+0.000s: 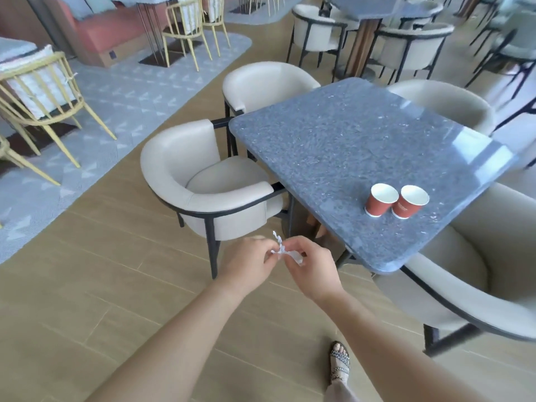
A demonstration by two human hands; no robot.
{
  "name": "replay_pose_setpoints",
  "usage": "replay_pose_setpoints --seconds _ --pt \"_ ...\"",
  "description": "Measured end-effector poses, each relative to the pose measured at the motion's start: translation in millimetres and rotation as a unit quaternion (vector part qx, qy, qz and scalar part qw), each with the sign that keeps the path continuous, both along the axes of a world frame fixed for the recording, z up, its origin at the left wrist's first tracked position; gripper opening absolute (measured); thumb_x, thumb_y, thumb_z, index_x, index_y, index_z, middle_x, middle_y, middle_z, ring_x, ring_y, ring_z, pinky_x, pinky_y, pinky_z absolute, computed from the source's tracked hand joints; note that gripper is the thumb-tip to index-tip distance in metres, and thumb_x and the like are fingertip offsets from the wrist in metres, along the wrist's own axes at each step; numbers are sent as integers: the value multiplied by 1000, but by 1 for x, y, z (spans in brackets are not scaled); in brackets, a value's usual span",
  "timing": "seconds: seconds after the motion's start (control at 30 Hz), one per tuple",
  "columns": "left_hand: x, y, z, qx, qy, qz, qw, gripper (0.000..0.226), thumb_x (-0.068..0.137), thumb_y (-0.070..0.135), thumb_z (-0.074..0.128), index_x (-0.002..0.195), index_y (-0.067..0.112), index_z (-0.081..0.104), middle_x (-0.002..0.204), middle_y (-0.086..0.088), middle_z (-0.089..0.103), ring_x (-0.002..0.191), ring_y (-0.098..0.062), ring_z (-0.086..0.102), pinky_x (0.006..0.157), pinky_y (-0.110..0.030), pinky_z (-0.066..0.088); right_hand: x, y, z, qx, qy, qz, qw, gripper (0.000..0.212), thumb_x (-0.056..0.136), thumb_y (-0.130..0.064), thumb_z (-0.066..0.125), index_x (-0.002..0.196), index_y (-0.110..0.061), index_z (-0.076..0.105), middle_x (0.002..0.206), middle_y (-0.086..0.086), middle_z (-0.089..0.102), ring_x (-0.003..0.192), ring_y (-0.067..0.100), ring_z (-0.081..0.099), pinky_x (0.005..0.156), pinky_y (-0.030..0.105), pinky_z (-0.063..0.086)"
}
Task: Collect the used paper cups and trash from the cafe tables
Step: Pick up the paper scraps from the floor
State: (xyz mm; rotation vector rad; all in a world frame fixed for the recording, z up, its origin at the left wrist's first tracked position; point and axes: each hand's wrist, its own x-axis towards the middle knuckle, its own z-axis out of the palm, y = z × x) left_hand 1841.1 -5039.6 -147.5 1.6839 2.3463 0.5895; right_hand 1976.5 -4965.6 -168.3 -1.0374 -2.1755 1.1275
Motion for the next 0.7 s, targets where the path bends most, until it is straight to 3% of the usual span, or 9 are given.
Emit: replay_pose_setpoints --seconds 0.13,0.23,0.4,0.53,0.7 --pt "38 52 6 6 -7 -21 1000 14 84 37 55 93 33 66 87 14 63 80 -7 57 54 -21 30 40 43 5 22 0 -44 999 13 80 -20 64 82 -32 61 81 -22 65 78 -1 58 67 15 46" --pt "64 99 11 7 -5 -42 999 13 81 34 56 90 31 65 88 12 63 78 -8 57 53 -21 29 69 83 9 31 0 -75 997 15 78 -22 67 80 -35 60 76 -27 63 75 -1 57 64 12 42" --pt "103 184 15 3 -32 -58 998 9 80 33 58 87 30 64 87 13 63 67 0 47 54 -7 32 112 166 13 47 -2 -89 995 17 77 -16 65 82 -32 64 72 -34 59 72 -8 54 62 3 38" --pt "128 251 13 -23 -10 -62 998 11 80 36 56 88 31 61 93 13 62 82 -6 57 59 -21 32 137 232 11 41 1 -81 996 16 78 -12 66 89 -25 67 80 -21 62 71 -10 53 63 4 37" --pt "151 305 4 -37 -6 -47 998 14 79 42 57 87 32 60 92 13 63 79 -8 59 61 -25 38 165 290 1 -1 6 -94 996 17 78 -9 64 86 -24 65 71 -20 63 66 -5 58 62 13 44"
